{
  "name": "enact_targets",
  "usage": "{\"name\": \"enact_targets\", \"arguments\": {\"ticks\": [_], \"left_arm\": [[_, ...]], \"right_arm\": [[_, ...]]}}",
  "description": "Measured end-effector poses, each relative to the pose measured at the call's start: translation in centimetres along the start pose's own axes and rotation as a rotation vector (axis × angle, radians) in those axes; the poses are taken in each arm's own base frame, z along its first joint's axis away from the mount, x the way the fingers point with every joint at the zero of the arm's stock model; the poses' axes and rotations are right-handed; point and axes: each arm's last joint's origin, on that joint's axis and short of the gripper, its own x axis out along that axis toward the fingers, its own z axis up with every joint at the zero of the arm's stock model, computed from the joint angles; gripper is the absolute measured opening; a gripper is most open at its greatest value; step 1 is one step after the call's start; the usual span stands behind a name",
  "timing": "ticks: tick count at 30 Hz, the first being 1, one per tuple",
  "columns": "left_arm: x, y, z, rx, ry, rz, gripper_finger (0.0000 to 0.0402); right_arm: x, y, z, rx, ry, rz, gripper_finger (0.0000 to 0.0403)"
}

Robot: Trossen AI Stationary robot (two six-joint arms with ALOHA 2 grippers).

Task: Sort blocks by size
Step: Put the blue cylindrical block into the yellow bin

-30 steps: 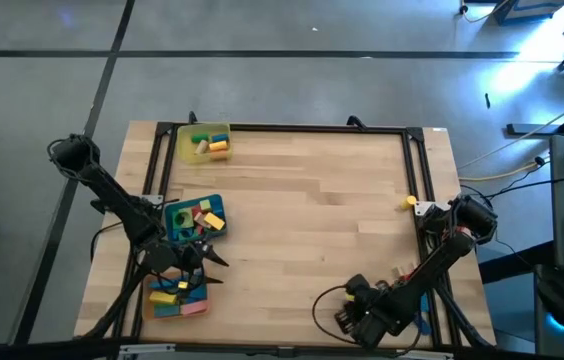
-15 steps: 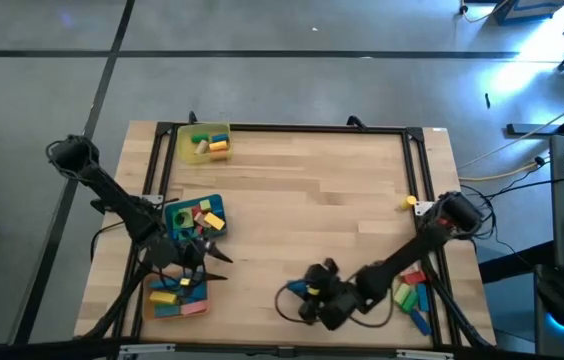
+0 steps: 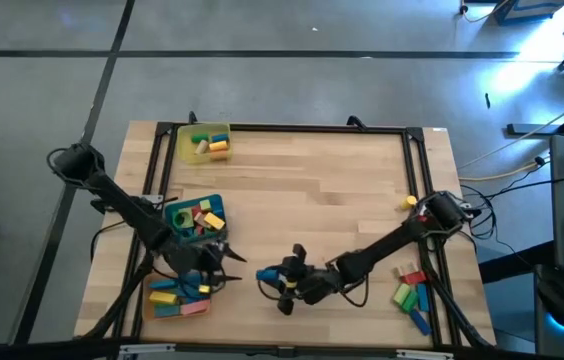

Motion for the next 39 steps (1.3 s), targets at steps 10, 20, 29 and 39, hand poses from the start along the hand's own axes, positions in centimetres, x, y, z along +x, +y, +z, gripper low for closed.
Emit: {"name": "enact_targets", "arguments": {"ticks": [10,20,29,39], "left_arm": [[2.1,-1.7,3.7,0.314,0.044,0.058,0.0208],[2.1,-1.6,5.2,0.451,-0.020,0.191,0.0208],[2.0,-1.4,5.3,0.523,-0.006,0.302,0.0208],[1.9,-1.5,5.2,0.525,-0.002,0.302,0.0112]], "right_arm": [[-0.1,0.9,1.8,-0.027,-0.177,0.067,0.0137],[-0.1,0.7,3.5,0.067,-0.319,0.072,0.0138],[0.0,0.5,4.1,0.067,-0.348,0.074,0.0138],[0.3,0.2,4.3,0.076,-0.335,0.107,0.0138]]}}
